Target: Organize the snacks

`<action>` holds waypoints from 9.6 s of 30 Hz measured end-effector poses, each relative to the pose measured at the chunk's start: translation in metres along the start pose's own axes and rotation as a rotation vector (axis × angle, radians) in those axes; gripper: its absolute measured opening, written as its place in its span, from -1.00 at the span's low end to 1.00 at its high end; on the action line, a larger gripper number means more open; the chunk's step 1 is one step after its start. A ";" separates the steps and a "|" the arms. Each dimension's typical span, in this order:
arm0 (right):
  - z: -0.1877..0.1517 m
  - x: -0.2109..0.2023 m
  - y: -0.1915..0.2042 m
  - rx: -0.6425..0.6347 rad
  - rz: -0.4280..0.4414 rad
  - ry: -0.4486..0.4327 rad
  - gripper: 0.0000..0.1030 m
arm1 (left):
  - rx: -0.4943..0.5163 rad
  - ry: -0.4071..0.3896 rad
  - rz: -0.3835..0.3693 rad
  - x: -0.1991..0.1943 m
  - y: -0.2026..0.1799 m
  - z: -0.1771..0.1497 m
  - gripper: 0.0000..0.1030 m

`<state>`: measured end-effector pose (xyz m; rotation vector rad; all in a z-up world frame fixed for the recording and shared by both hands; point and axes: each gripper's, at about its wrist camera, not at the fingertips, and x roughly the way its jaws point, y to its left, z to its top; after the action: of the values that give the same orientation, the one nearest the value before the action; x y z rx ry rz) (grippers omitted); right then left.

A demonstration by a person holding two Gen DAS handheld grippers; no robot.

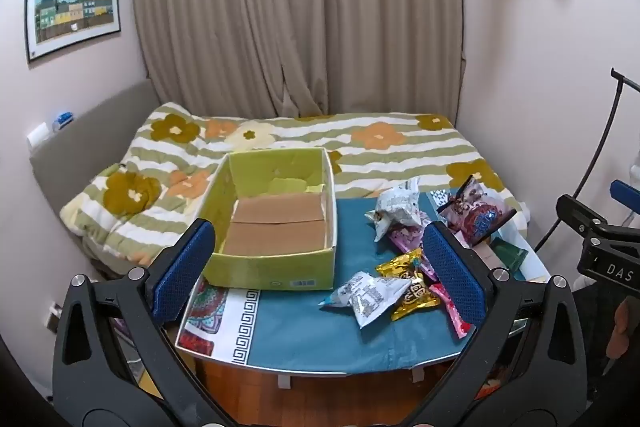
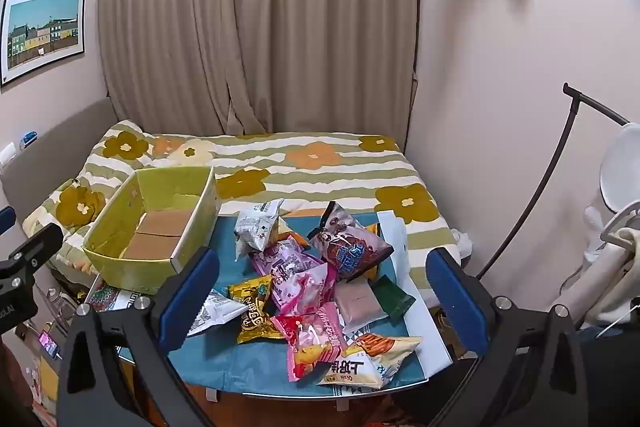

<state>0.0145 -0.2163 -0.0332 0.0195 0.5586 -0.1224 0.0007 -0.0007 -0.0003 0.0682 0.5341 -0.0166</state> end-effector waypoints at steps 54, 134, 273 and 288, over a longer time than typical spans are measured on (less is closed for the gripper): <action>-0.001 0.006 0.002 -0.010 -0.010 0.020 1.00 | -0.014 0.012 -0.045 0.011 0.001 -0.007 0.99; -0.024 0.262 -0.072 -0.287 0.167 0.330 1.00 | -0.411 0.679 0.043 0.288 -0.030 -0.097 0.99; 0.081 0.354 0.276 -0.071 0.289 0.505 1.00 | -0.166 0.484 -0.150 0.380 0.236 0.031 0.99; 0.116 0.249 0.267 -0.109 0.230 0.300 1.00 | -0.093 0.298 -0.099 0.284 0.226 0.071 0.99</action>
<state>0.3173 0.0150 -0.0713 -0.0041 0.8577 0.1379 0.2889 0.2205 -0.0701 -0.0478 0.8347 -0.0788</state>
